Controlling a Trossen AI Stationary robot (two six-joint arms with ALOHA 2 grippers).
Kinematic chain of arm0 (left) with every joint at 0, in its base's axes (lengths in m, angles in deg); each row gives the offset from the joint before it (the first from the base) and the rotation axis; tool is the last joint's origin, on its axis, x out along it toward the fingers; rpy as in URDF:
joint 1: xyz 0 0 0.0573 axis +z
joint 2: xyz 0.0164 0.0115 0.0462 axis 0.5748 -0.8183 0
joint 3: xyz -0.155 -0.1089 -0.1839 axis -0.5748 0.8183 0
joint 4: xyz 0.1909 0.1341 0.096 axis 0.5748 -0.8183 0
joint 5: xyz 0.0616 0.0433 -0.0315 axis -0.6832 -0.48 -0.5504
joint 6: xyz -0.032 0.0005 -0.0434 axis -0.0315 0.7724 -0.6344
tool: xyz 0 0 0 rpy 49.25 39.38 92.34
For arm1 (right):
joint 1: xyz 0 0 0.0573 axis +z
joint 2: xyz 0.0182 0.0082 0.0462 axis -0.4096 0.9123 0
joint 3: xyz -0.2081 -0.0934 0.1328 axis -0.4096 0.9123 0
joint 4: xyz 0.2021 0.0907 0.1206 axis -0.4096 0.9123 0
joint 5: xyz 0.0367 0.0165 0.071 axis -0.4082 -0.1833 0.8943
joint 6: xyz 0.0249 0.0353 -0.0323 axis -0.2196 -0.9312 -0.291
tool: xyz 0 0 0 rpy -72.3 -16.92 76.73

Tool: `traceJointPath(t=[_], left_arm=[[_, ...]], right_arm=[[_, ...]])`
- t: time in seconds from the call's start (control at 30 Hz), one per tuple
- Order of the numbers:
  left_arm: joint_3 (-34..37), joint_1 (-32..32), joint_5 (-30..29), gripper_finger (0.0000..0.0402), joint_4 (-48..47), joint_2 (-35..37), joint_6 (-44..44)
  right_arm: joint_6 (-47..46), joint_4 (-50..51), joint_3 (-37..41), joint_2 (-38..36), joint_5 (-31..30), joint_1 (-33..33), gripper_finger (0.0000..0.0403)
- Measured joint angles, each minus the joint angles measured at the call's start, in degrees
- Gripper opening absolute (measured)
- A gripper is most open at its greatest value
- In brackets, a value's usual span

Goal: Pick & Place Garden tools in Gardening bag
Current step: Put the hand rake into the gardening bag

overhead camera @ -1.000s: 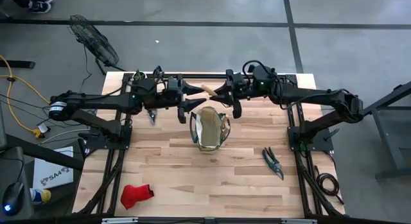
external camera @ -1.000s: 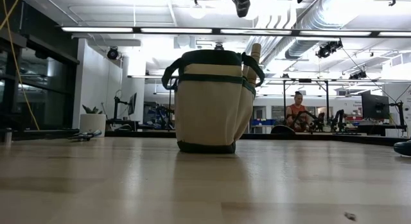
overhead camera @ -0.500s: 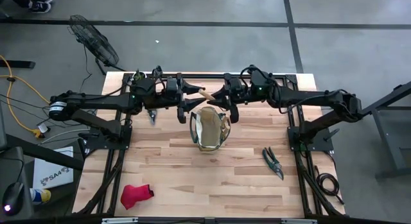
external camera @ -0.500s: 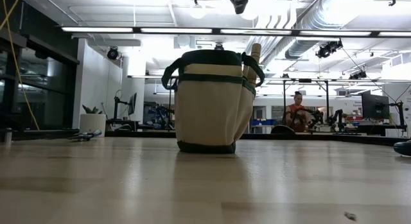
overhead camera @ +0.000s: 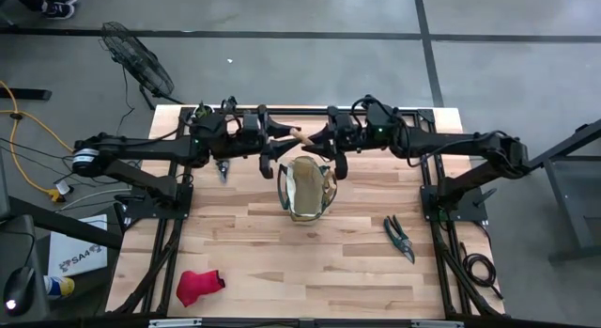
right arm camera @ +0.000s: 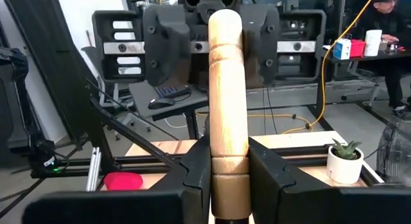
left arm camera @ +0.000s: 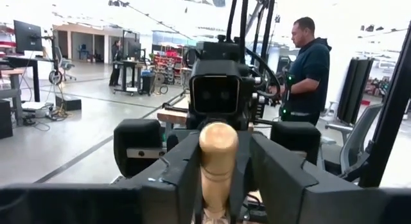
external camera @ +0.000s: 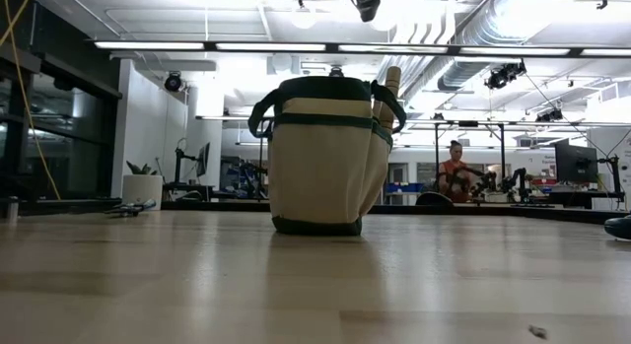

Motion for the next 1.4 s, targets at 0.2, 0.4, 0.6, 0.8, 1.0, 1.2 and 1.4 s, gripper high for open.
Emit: traceJointPath(t=[0.2,0.4,0.6,0.8,1.0,1.2,1.4], left_arm=[[0.0,0.0,0.1,0.0097,0.4,-0.8,-0.1],[0.0,0.0,0.9,0.0074,0.4,-0.9,0.0],[0.0,0.0,1.3,0.0062,0.5,-0.9,0.0],[0.0,0.0,1.3,0.0062,0.3,-0.9,0.1],[0.0,0.0,0.4,0.0062,-1.2,-0.7,1.6],[-0.6,0.0,-1.8,0.0062,-9.3,1.2,1.7],[-2.9,0.0,-3.3,0.0062,-22.9,4.8,3.1]], right_arm=[[-0.2,-0.5,0.0,0.6,-0.3,0.4,0.0056],[-0.2,-0.7,0.0,0.6,-0.1,0.4,0.0056],[-0.2,-0.6,0.0,0.6,0.0,0.4,0.0056],[-0.7,-0.2,0.0,0.6,1.6,0.3,0.0059],[-4.1,2.5,0.0,0.4,2.6,0.2,0.0172],[-4.7,9.0,0.0,-1.9,2.7,0.2,0.0227],[-4.6,15.8,0.0,-5.9,2.7,0.2,0.023]])
